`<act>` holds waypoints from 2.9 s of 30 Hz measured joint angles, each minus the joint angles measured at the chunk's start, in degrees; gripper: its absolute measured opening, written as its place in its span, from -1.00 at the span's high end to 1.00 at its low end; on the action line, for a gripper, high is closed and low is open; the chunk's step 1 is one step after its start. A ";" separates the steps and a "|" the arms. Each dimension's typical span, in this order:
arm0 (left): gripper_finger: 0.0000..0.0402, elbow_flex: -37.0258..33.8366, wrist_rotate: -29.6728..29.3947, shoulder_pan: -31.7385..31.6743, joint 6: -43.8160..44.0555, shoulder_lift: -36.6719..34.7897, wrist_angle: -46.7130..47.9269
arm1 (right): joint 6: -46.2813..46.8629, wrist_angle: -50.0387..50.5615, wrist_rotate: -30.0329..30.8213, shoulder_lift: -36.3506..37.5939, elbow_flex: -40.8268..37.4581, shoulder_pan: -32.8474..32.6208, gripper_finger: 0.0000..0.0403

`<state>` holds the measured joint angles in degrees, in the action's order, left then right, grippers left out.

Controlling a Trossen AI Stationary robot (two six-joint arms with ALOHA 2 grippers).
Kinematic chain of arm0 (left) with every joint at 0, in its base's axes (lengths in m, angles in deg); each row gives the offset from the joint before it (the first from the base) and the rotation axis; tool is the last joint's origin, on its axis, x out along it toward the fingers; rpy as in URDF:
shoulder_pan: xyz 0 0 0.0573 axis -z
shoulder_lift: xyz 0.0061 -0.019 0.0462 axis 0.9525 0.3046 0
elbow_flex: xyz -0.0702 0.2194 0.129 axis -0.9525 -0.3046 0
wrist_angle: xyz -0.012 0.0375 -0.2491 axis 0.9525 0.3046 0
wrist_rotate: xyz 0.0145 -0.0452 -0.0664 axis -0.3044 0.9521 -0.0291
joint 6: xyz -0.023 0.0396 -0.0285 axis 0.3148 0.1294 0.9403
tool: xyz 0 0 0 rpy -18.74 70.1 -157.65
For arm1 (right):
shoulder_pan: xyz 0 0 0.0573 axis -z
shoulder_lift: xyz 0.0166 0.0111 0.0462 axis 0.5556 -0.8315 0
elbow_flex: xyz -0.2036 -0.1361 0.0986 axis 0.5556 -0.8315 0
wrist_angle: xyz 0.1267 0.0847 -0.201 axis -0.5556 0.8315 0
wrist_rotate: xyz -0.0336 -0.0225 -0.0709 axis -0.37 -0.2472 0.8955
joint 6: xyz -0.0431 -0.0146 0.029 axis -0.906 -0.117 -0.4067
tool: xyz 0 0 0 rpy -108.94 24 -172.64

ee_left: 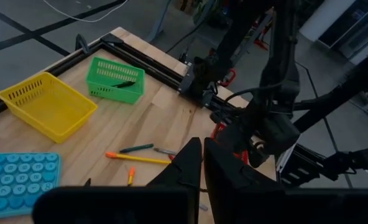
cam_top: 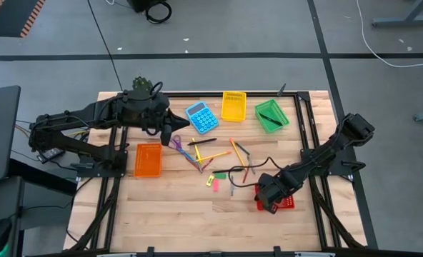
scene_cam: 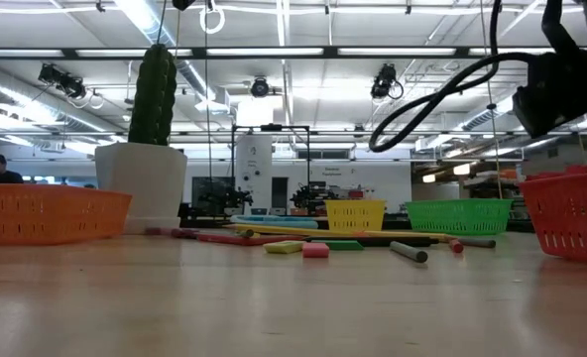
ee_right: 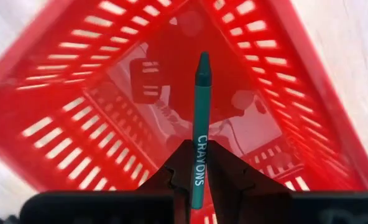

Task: Sort crayons/erasers/pens/pencils in bins
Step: Put the bottom green crayon into the red bin, then put the top right gray crayon into the red bin

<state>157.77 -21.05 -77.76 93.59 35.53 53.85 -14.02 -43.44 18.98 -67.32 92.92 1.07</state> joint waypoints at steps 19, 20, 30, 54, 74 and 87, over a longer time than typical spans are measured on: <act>0.83 0.00 0.00 0.00 0.03 0.02 0.02 | 2.98 -4.56 -0.65 -0.02 -3.61 0.04 0.78; 0.83 0.00 0.00 0.00 0.05 0.02 0.02 | 3.32 -4.56 -0.65 -0.02 -3.61 0.04 0.78; 0.80 0.00 0.00 0.00 0.07 0.02 0.02 | 3.75 -4.55 -0.65 -0.04 -3.61 0.04 0.68; 0.79 0.02 0.00 0.00 0.07 0.04 0.00 | -1.09 8.01 -4.72 -0.09 7.77 1.74 0.51; 0.80 0.02 -0.02 0.00 0.07 0.07 0.00 | -8.39 10.66 0.85 -0.09 16.08 30.24 0.51; 0.80 0.02 -0.02 0.00 -1.78 0.07 0.04 | -11.04 4.96 -1.70 -5.45 11.56 35.51 0.38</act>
<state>157.79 -21.07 -77.76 91.82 35.60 53.89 -25.06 -38.48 17.28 -72.77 104.49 36.58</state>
